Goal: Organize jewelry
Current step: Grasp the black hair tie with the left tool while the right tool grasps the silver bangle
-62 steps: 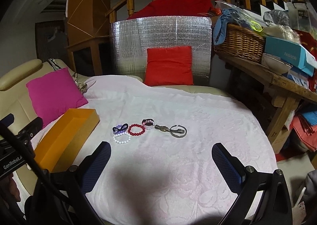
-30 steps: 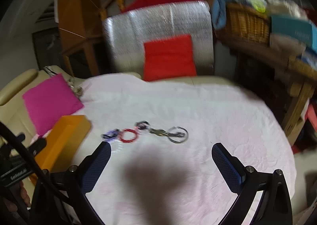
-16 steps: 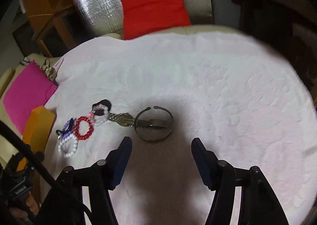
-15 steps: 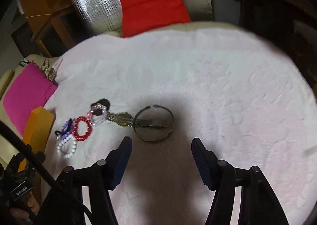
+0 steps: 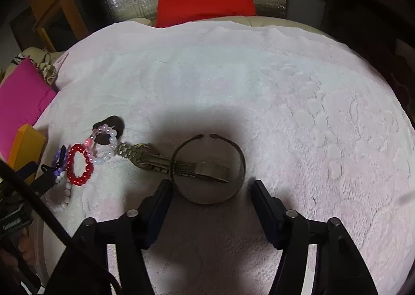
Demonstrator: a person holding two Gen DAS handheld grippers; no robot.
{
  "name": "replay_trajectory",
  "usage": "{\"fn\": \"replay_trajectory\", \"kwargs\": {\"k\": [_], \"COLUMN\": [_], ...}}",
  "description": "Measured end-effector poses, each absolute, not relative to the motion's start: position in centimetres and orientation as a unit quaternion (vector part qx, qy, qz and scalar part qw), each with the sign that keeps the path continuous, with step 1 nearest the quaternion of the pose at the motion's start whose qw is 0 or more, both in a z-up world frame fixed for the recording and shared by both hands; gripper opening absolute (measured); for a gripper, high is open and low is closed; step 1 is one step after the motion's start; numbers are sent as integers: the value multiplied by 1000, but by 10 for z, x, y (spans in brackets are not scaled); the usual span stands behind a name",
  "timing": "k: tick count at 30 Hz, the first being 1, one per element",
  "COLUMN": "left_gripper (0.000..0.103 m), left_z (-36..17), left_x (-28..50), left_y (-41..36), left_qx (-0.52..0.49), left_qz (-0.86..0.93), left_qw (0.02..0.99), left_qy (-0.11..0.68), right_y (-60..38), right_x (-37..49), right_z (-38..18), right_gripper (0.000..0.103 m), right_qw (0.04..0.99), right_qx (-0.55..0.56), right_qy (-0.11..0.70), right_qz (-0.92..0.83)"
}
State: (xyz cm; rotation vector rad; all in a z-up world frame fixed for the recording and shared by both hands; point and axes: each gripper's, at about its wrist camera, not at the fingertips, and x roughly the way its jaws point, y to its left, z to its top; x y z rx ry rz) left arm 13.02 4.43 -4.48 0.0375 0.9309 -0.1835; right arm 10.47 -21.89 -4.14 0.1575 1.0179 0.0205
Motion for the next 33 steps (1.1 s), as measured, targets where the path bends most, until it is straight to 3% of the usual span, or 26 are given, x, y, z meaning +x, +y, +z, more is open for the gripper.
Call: {"fn": "replay_trajectory", "kwargs": {"k": [2,6,7,9,11,20,33], "left_gripper": [60,45,37,34,19,8,7], "left_z": [-50,-53,-52,-48,-45,-23,10], "left_x": [136,140,139,136,133,107,69], "left_y": [45,46,47,50,49,56,86], "left_qx": [8,-1,-5,-8,-8,-12,-36], "left_qz": [-94,-104,-108,-111,-121,-155,-169], "left_qw": [885,884,884,887,888,896,912], "left_qy": [456,455,454,448,443,415,373], "right_y": [-219,-221,-224,-228,-232,-235,-225], "right_x": [105,105,103,100,94,76,55], "right_z": [-42,-41,-40,-36,-30,0,30], "right_gripper": [59,59,59,59,59,58,58], "right_qw": [871,869,869,869,872,886,883], "right_qx": [76,86,90,99,104,128,211], "right_qy": [485,487,487,485,478,446,408], "right_qz": [10,12,12,15,13,20,93]}}
